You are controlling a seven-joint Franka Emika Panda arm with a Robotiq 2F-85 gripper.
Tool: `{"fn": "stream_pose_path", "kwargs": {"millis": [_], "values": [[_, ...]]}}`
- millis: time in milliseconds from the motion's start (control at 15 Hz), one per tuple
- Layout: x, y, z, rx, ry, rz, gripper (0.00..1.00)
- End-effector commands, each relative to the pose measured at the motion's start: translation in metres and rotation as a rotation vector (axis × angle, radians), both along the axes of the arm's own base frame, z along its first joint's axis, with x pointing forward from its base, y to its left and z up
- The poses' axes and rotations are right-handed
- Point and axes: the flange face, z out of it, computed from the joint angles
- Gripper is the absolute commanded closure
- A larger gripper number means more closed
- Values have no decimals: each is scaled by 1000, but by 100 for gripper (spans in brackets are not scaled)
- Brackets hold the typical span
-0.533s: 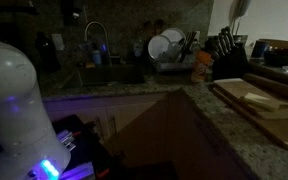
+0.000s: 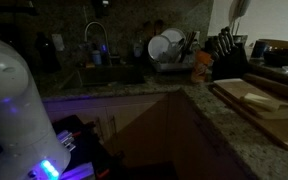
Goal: Use the sponge to scrub the counter top
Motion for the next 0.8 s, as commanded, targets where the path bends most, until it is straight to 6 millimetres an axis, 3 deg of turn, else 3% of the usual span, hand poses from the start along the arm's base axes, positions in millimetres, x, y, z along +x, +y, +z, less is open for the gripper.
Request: {"fn": "stream_pose_path", "kwargs": {"millis": [0,133,200,267,333,467,533,600,667,733], "values": [[2,-98,23,-4,-148,-146,0],[8,-157,23,23,-230,-256,0],[8,-162,28,66,-250,-320,0],[4,-144,28,39,-220,-247,0],[2,-156,27,49,-226,-265,0],[3,-152,28,44,-227,-255,0],[16,-156,24,33,-239,-306,0],[37,-178,16,47,-265,-410,0],[50,-206,7,64,-265,-462,0],[56,-221,6,72,-305,-515,0]]}}
